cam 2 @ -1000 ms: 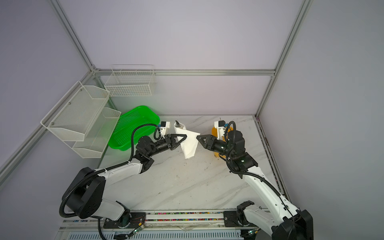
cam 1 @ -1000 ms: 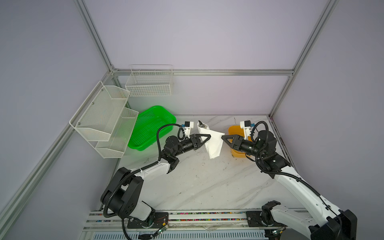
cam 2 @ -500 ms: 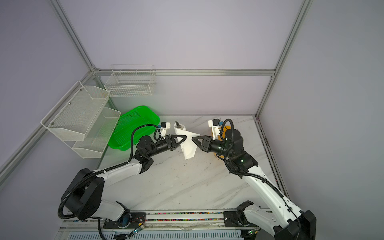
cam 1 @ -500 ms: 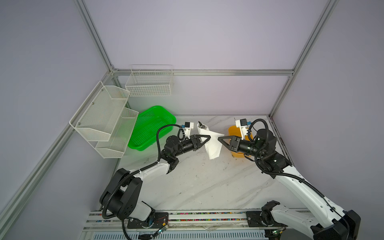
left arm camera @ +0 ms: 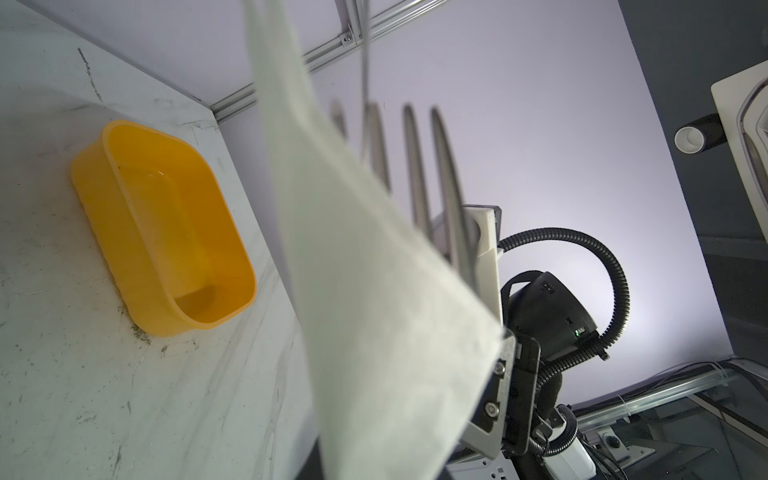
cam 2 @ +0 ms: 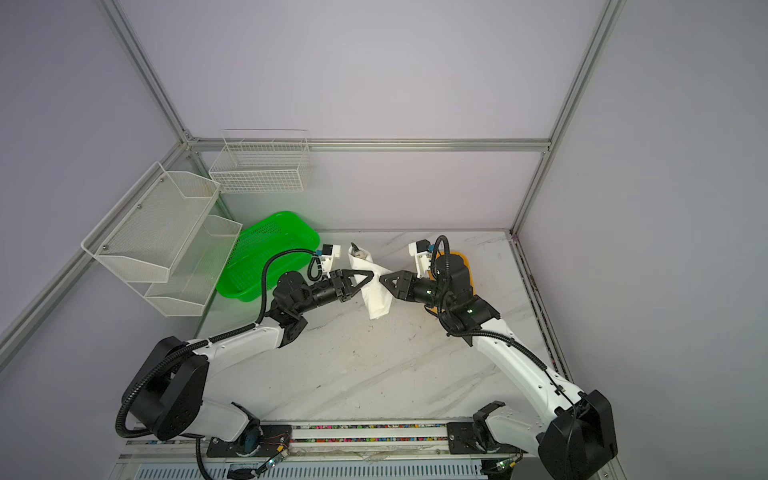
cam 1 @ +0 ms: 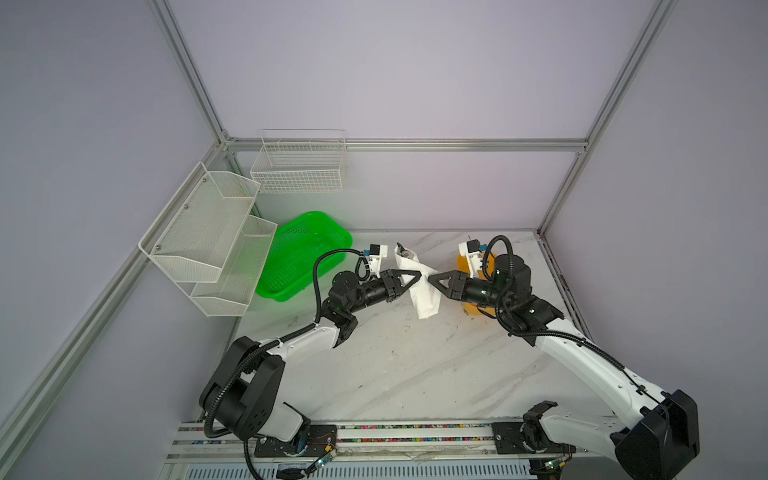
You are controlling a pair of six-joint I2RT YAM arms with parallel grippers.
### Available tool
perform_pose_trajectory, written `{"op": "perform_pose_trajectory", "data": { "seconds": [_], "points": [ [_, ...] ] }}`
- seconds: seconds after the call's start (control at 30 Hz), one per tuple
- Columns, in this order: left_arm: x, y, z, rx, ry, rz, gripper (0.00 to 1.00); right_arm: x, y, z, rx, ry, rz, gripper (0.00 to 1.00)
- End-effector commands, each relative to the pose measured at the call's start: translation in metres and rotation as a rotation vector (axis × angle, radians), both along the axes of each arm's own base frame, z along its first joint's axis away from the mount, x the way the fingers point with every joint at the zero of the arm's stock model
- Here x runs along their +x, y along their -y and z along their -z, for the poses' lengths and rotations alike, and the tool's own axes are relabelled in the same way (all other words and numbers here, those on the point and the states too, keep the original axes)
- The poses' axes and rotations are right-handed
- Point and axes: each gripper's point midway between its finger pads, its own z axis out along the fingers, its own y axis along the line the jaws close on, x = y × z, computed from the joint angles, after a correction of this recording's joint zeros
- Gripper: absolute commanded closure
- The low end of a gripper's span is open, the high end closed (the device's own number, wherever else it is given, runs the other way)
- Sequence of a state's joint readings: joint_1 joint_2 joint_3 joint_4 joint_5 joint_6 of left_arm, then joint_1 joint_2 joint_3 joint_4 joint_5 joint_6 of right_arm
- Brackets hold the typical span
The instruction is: Place the utensils on the paper napkin and roll it up
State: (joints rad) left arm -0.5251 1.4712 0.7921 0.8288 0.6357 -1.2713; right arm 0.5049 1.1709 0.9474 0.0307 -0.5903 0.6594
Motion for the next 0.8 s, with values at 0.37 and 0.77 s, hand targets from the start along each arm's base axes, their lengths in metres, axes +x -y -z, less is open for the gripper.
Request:
{"op": "perform_pose_trajectory", "data": {
  "seconds": [0.37,0.77],
  "points": [
    [-0.01,-0.003,-0.048,-0.07,0.136,0.016,0.83,-0.012,-0.002,-0.036,0.067,0.093,-0.041,0.67],
    [-0.013,-0.003,-0.053,-0.076,0.147,0.023,0.83,0.021,-0.014,-0.032,0.055,0.058,0.003,0.83]
  ]
}}
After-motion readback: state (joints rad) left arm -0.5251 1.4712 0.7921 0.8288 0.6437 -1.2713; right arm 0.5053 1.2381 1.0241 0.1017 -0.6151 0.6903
